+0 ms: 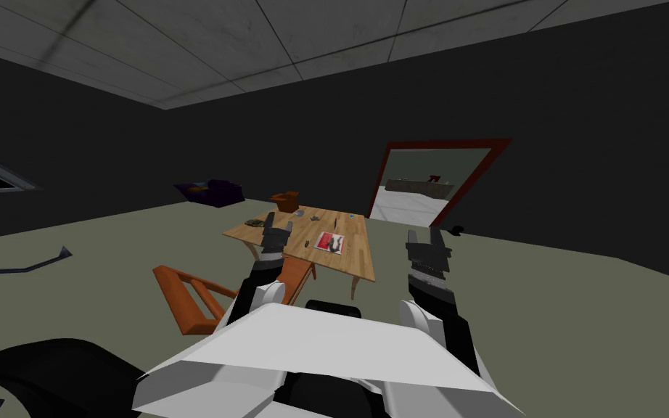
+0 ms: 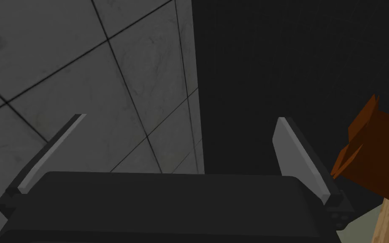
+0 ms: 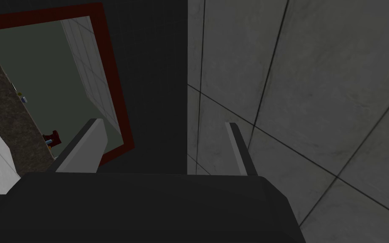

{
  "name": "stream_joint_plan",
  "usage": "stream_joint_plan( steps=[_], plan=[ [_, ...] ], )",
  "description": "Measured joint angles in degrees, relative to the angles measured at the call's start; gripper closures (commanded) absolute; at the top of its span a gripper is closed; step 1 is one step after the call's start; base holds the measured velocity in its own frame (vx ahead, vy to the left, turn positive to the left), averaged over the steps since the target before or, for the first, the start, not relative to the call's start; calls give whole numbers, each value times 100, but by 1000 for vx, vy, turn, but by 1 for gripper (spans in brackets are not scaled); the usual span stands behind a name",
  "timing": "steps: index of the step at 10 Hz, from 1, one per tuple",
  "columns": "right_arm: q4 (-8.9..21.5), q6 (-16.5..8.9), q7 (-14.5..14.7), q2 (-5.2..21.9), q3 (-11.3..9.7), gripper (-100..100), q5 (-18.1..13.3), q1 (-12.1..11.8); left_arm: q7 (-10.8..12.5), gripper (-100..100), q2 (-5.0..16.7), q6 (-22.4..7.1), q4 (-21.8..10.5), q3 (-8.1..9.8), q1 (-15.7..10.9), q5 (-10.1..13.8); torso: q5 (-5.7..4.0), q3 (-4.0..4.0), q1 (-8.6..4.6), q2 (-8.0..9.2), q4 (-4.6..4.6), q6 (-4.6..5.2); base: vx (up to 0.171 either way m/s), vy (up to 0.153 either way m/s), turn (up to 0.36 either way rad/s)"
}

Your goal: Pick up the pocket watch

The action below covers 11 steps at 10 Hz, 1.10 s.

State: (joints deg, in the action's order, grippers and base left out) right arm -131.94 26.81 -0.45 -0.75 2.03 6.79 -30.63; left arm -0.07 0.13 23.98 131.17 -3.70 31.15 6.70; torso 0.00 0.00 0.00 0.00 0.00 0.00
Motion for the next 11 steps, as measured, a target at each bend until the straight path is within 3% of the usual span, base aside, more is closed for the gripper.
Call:
stream_joint_plan(
  steps=[4,7,9,11],
  plan=[
    [0,0,0,0,0,0,0,0,328,-100,517,-287,-326,117,-253,92,2,-3,8,-5,-1,0,7,13,-5],
    [0,0,0,0,0,0,0,0,646,-100,680,-677,-597,121,-468,131,2,-3,8,-5,-1,0,10,18,-8],
    [0,0,0,0,0,0,0,0,934,-100,759,-981,-909,199,-748,195,2,-5,9,-8,-2,1,11,16,-8],
    [0,0,0,0,0,0,0,0,1160,-100,830,-1103,-1130,254,-846,251,2,-3,6,-6,-1,0,10,15,-6]
  ],
)
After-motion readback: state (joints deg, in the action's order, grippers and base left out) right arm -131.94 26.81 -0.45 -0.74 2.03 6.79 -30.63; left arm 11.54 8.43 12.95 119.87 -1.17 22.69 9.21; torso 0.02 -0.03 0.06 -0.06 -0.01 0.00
